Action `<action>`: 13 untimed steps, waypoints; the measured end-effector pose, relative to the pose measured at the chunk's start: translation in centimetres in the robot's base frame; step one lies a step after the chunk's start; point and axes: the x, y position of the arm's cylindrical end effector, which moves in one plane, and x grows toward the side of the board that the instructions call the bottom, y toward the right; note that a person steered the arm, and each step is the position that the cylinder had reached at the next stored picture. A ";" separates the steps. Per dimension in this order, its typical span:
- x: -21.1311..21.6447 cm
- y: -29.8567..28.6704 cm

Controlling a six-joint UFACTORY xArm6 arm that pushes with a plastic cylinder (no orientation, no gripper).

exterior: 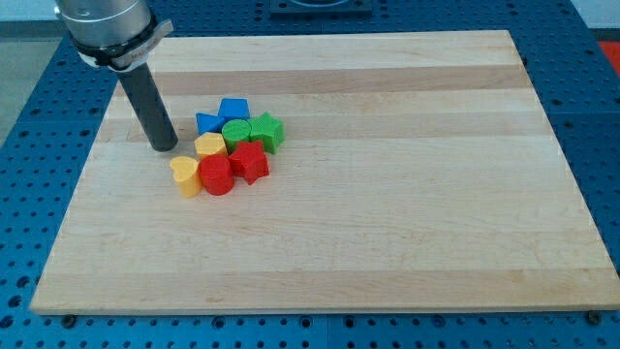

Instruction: Separate the green circle from the yellow hexagon

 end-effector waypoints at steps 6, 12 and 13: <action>-0.2 5.5; -2.1 8.9; -2.3 7.1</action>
